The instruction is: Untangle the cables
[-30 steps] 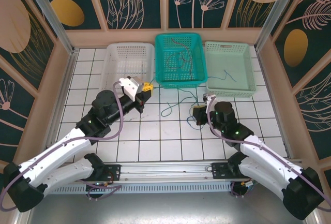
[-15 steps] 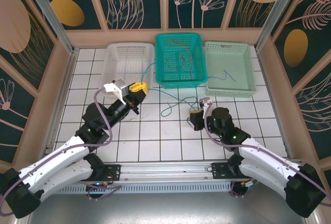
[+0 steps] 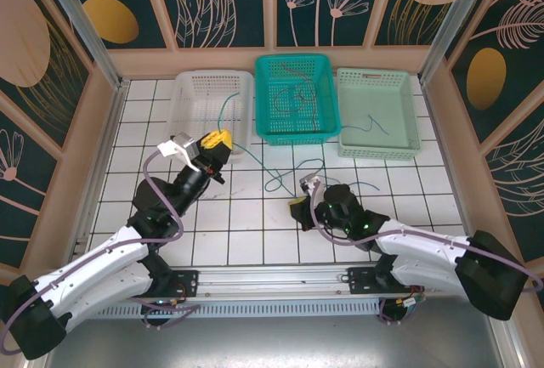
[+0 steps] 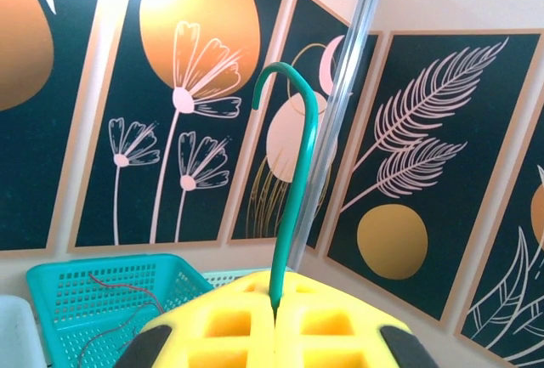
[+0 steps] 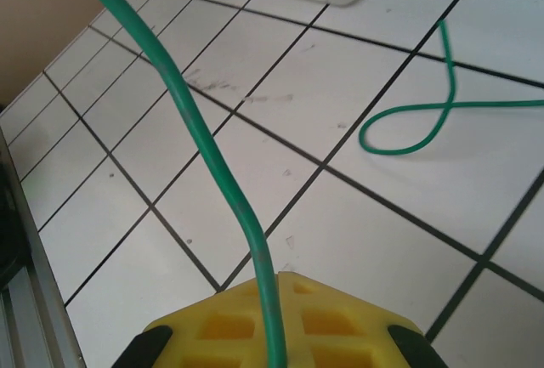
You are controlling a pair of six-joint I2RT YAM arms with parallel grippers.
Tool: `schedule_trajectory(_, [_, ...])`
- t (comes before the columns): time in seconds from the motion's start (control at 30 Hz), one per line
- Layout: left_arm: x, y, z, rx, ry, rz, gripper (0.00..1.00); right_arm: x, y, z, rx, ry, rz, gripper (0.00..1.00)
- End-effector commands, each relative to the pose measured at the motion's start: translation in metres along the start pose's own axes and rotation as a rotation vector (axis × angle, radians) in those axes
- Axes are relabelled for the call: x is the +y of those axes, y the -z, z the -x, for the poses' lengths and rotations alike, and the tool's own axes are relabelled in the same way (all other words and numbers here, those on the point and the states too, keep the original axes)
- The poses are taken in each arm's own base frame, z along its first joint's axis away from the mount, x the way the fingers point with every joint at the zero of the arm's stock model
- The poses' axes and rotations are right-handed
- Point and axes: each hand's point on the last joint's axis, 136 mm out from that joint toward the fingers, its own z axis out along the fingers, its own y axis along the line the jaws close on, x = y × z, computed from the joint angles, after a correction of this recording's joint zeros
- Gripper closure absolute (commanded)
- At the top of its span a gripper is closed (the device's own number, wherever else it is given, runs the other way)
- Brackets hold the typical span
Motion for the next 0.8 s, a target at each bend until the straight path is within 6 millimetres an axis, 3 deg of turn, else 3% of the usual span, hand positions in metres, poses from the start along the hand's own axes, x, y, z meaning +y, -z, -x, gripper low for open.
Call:
schedule_trajectory(0.0, [-0.004,0.007,0.05,-0.185,0.029,0.001,1.0,0.002,-0.003,0.001,0.011,0.006,-0.007,1.0])
schedule_trajectory(0.1, [-0.006,0.002,0.041,-0.13,0.007,-0.002,1.0,-0.004,0.001,0.011,-0.016,0.023,-0.058,1.0])
schedule_trajectory(0.13, [-0.005,-0.002,0.036,-0.098,-0.009,0.002,1.0,-0.009,0.006,0.019,-0.042,0.022,-0.1,0.95])
schedule_trajectory(0.23, [-0.002,-0.011,0.021,0.017,-0.06,0.033,1.0,-0.021,0.036,0.049,-0.174,0.003,-0.162,0.74])
schedule_trajectory(0.3, [0.001,-0.016,0.008,0.097,-0.095,0.048,1.0,-0.027,0.06,0.069,-0.267,-0.018,-0.177,0.52])
schedule_trajectory(0.4, [0.002,-0.021,-0.015,0.212,-0.134,0.049,1.0,-0.037,0.097,0.094,-0.383,-0.05,-0.228,0.31])
schedule_trajectory(0.47, [-0.002,-0.024,-0.027,0.281,-0.156,0.018,1.0,-0.051,0.114,0.103,-0.406,-0.082,-0.311,0.27])
schedule_trajectory(0.57, [-0.009,-0.029,-0.04,0.356,-0.174,-0.024,1.0,-0.054,0.125,0.116,-0.378,-0.093,-0.361,0.26])
schedule_trajectory(0.67, [-0.012,-0.035,-0.047,0.399,-0.183,-0.049,1.0,-0.041,0.132,0.142,-0.399,-0.078,-0.328,0.25])
schedule_trajectory(0.77, [-0.016,-0.039,-0.057,0.433,-0.172,-0.076,1.0,-0.019,0.129,0.17,-0.441,-0.102,-0.184,0.25])
